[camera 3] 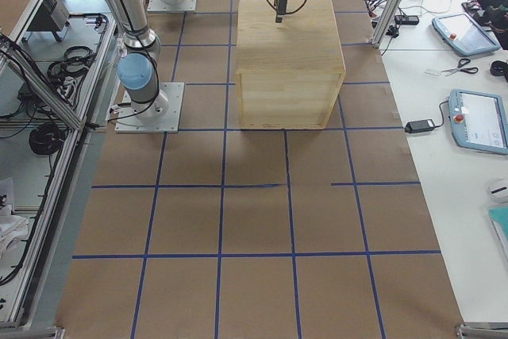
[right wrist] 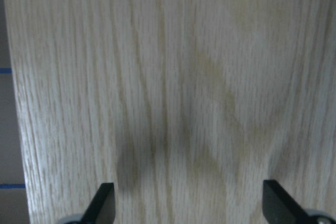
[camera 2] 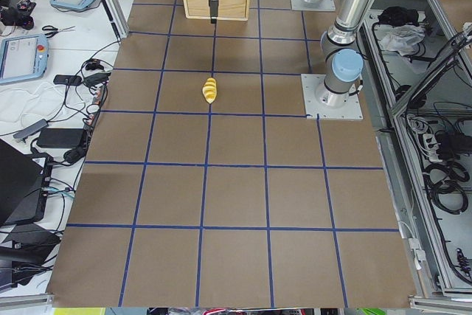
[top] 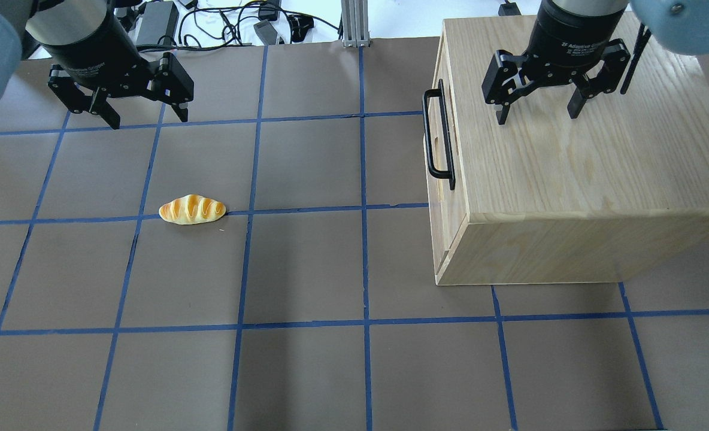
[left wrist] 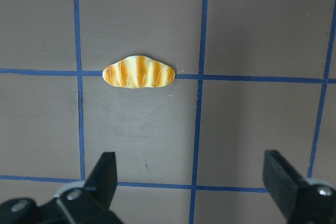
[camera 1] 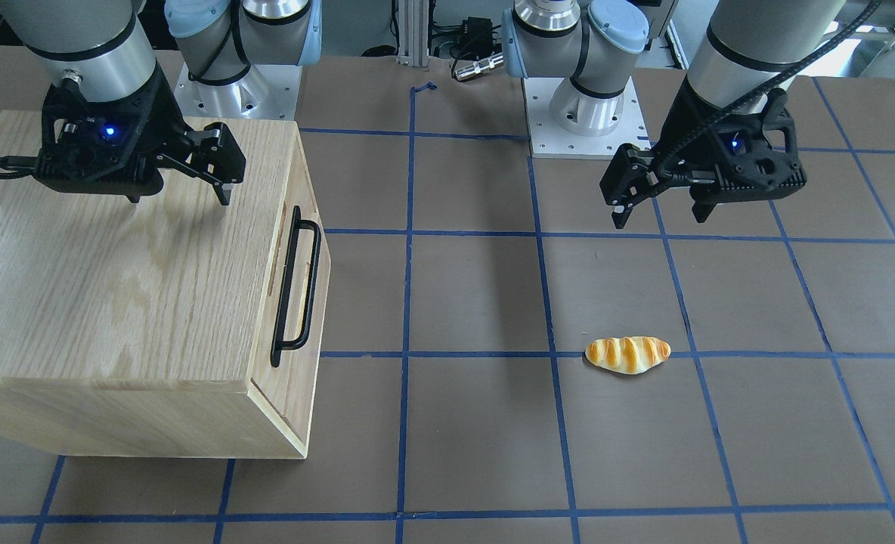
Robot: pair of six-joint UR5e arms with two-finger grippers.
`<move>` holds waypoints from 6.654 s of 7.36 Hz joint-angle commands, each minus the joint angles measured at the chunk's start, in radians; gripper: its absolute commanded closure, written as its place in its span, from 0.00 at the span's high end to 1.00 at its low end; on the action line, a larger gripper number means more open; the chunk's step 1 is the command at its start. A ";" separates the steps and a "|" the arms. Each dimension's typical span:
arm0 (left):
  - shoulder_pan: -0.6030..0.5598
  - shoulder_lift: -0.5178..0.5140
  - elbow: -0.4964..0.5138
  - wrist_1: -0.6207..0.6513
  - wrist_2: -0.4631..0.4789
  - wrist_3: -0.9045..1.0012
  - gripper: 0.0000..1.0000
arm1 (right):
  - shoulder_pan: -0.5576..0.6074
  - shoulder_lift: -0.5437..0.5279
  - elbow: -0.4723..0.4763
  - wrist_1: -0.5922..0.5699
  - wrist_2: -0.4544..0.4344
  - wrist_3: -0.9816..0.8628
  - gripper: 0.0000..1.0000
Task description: Open upper drawer
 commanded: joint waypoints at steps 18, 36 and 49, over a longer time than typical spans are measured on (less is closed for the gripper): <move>-0.227 -0.035 -0.005 0.151 -0.230 -0.377 1.00 | 0.000 0.000 0.000 0.000 0.000 0.001 1.00; -0.433 -0.325 -0.013 0.542 -0.322 -0.534 1.00 | 0.000 0.000 0.000 0.000 0.000 -0.001 1.00; -0.361 -0.312 -0.017 0.525 -0.242 -0.444 1.00 | -0.002 0.000 0.000 0.000 0.000 0.001 1.00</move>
